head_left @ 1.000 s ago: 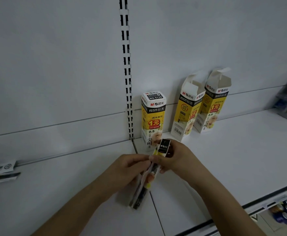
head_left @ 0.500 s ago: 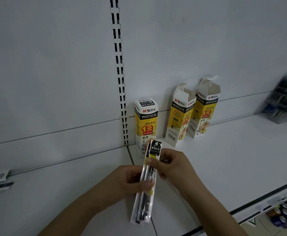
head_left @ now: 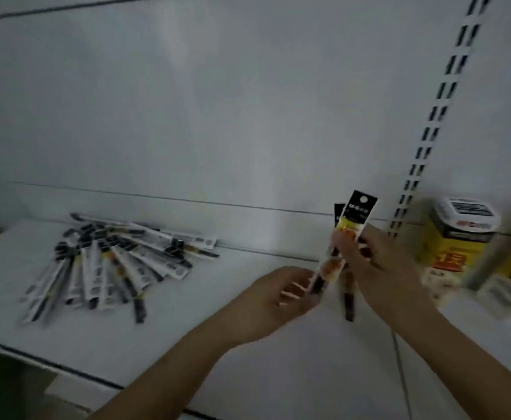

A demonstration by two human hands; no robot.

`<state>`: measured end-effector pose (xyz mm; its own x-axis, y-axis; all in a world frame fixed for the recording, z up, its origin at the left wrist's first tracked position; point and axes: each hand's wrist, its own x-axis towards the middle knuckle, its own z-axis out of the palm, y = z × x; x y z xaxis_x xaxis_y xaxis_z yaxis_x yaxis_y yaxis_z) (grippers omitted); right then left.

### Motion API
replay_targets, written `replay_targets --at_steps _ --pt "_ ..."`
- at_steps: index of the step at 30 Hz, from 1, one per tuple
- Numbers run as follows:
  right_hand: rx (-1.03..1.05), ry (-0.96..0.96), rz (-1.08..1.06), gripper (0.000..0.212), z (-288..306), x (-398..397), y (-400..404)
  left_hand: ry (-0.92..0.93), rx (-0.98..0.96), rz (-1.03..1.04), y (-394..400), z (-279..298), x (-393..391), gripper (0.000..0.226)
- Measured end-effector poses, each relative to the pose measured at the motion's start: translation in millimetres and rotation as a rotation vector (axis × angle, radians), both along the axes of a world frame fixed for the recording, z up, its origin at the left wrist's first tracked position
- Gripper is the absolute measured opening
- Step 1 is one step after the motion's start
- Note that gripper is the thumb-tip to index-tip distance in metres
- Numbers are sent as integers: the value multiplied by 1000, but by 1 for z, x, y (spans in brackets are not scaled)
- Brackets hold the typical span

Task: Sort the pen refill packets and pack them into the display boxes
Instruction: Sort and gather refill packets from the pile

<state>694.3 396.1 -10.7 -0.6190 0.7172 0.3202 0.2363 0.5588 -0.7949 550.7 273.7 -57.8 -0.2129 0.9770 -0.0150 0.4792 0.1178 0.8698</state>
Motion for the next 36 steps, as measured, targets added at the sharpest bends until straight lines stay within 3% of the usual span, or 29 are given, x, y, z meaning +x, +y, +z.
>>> replay_targets --at_steps 4,7,10,13,15,17,22,25,27,29,33,36 --pt "-68 23 252 21 3 -73 -20 291 153 444 -78 -13 -71 21" --pt "167 -134 363 12 -9 -135 -45 546 49 607 -139 -22 -128 19" --pt "336 -239 405 9 -22 -198 -70 771 -91 738 -190 -35 -186 41" --pt "375 -378 388 30 -29 -256 -98 812 -173 808 -222 -43 -235 61" --pt "405 -557 359 56 -37 -289 -109 739 -156 783 -231 -49 -260 68" --pt "397 -683 334 67 -39 -309 -118 709 -107 730 -231 -55 -277 69" --pt "204 -661 231 56 -32 -319 -115 590 3 634 -224 -61 -290 69" --pt "261 -762 149 22 -18 -316 -106 620 54 629 -221 -55 -293 68" --pt "299 -780 136 35 -4 -309 -102 690 183 640 -214 -44 -295 62" --pt "347 -774 169 34 12 -301 -101 700 287 596 -200 -28 -297 59" --pt "430 -743 257 38 38 -282 -106 722 146 291 -157 6 -291 71" --pt "543 -705 280 30 50 -273 -109 613 -24 50 -135 24 -286 45"
